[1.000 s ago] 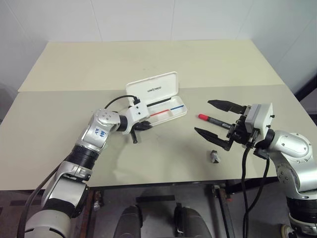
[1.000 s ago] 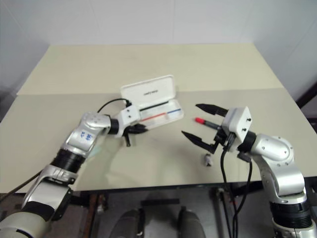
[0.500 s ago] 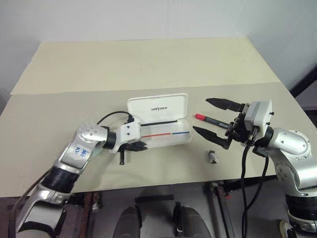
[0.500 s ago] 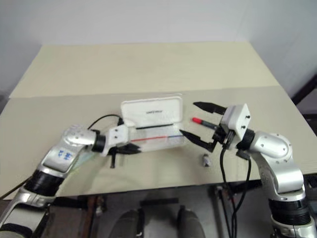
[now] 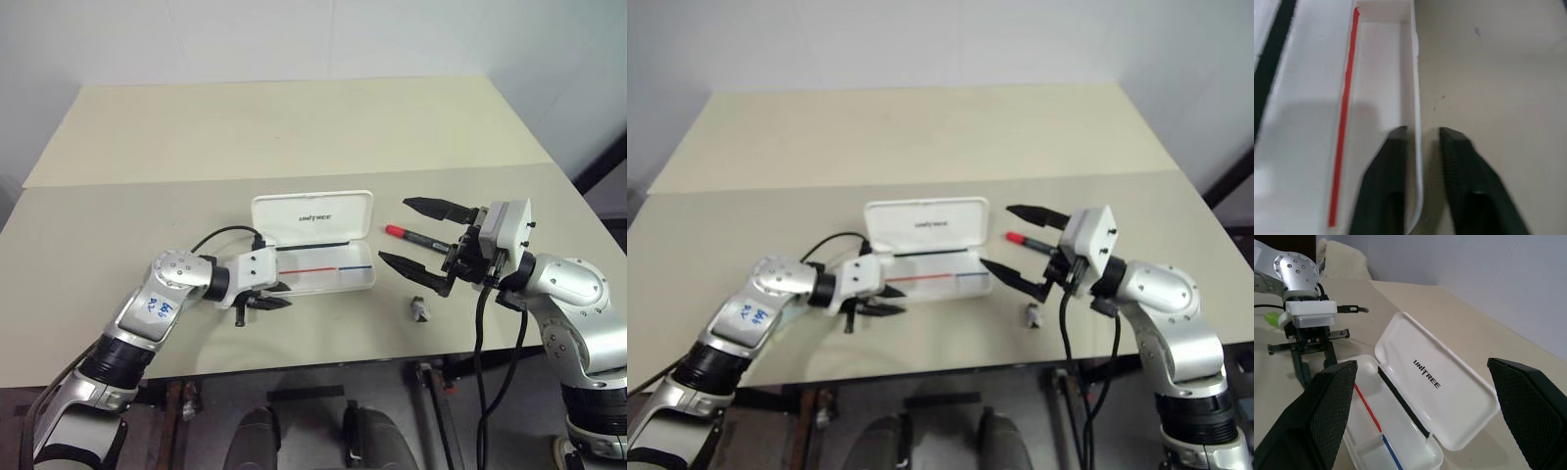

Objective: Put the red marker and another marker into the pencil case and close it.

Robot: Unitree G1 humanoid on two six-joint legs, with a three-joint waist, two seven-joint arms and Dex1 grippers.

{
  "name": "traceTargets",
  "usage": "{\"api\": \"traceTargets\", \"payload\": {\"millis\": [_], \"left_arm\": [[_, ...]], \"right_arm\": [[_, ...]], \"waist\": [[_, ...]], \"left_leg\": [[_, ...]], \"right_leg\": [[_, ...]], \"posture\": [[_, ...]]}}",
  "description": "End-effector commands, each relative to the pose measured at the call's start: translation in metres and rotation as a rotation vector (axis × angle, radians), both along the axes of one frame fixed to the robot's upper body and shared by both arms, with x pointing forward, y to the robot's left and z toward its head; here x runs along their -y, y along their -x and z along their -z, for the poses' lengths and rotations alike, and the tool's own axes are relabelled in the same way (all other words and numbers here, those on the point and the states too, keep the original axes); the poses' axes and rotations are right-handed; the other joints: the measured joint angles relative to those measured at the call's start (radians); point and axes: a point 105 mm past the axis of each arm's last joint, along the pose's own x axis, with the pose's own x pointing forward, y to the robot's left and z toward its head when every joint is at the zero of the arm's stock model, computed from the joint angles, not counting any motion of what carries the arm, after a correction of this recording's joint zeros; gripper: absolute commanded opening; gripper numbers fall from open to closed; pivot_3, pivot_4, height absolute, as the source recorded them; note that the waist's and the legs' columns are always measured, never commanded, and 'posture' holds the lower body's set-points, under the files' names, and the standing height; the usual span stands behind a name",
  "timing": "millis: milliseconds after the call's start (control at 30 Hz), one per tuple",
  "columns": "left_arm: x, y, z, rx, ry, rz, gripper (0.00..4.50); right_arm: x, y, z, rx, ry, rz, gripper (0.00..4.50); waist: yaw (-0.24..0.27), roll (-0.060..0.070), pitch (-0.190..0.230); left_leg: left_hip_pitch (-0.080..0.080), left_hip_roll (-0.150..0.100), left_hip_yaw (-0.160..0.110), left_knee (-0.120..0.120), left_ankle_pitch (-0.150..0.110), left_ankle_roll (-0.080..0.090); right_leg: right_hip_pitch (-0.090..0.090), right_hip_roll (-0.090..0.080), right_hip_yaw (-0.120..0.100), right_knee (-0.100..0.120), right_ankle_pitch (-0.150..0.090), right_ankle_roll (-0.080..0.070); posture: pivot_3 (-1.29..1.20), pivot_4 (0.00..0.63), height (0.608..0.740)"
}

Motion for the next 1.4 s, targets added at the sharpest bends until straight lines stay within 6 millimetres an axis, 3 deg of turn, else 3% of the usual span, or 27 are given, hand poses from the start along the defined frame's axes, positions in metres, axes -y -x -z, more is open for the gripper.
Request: {"api": "traceTargets", "payload": {"millis": [33,233,433,567,700,900,1067,1167,1400], "left_arm": [[0.006,0.003,0.004,-0.041,0.01,-0.002,2.54],[0.007,0.011,-0.008,-0.051,0.05,0.021,4.46],[0.0,0.016,-0.011,-0.038,0.093,0.026,4.46],[-0.001,0.019,-0.027,0.016,0.21,0.039,4.46],[-0.008,0.027,-0.053,0.036,0.346,0.057,4.46],[-0.019,0.036,-0.081,0.066,0.458,0.071,4.46],[-0.033,0.04,-0.089,0.103,0.456,0.053,4.46],[-0.053,0.037,-0.093,0.149,0.433,-0.015,4.46],[-0.08,0.037,-0.099,0.201,0.4,-0.12,4.46]], "right_arm": [[-0.003,0.005,-0.01,0.036,-0.013,-0.025,4.5],[-0.005,0.003,-0.009,0.031,-0.017,-0.033,4.5],[0.0,-0.001,-0.006,-0.003,-0.014,-0.037,4.5],[0.023,-0.012,0.003,-0.087,0.015,-0.005,4.5],[0.054,-0.036,0.014,-0.159,0.07,0.067,4.5],[0.073,-0.067,0.037,-0.255,0.144,0.119,4.5],[0.078,-0.087,0.061,-0.358,0.22,0.148,4.5],[0.083,-0.101,0.084,-0.444,0.286,0.214,4.5],[0.086,-0.122,0.102,-0.489,0.321,0.316,4.5]], "waist": [[0.006,0.0,0.0],[0.014,0.0,0.0],[0.013,0.0,0.0],[0.012,0.0,0.0],[0.01,0.0,0.0],[0.001,0.0,0.0],[-0.012,0.0,0.0],[-0.018,0.0,0.0],[-0.038,0.0,0.0]], "left_leg": [[0.0,0.0,0.0,0.0,0.0,0.0],[0.0,0.0,0.0,0.001,0.0,0.0],[0.0,0.0,0.0,0.0,0.0,0.0],[-0.001,0.0,0.0,0.0,-0.001,0.0],[-0.001,0.0,0.0,0.001,-0.001,0.001],[-0.001,0.0,0.0,0.0,-0.001,0.0],[0.0,0.0,0.001,-0.001,0.0,0.0],[-0.001,0.0,0.001,-0.001,0.0,0.0],[-0.001,0.0,0.002,0.0,0.0,-0.001]], "right_leg": [[0.0,0.0,0.0,0.0,0.0,0.0],[0.0,0.0,0.0,0.0,0.001,0.0],[-0.001,0.0,0.0,0.0,0.001,-0.001],[-0.001,0.0,0.0,0.0,0.001,-0.001],[-0.001,0.0,0.0,0.0,0.001,-0.001],[-0.001,0.0,0.0,0.0,0.001,0.0],[-0.001,0.0,0.0,0.0,0.001,0.0],[-0.001,0.0,0.0,-0.001,0.001,0.0],[-0.001,0.0,0.001,-0.001,0.001,0.001]], "posture": [[0.0,0.15,0.74],[0.0,0.15,0.74],[0.0,0.15,0.74],[0.0,0.15,0.74],[0.0,0.15,0.74],[0.0,0.15,0.74],[0.0,0.15,0.74],[0.0,0.15,0.74],[0.0,0.15,0.74]]}}
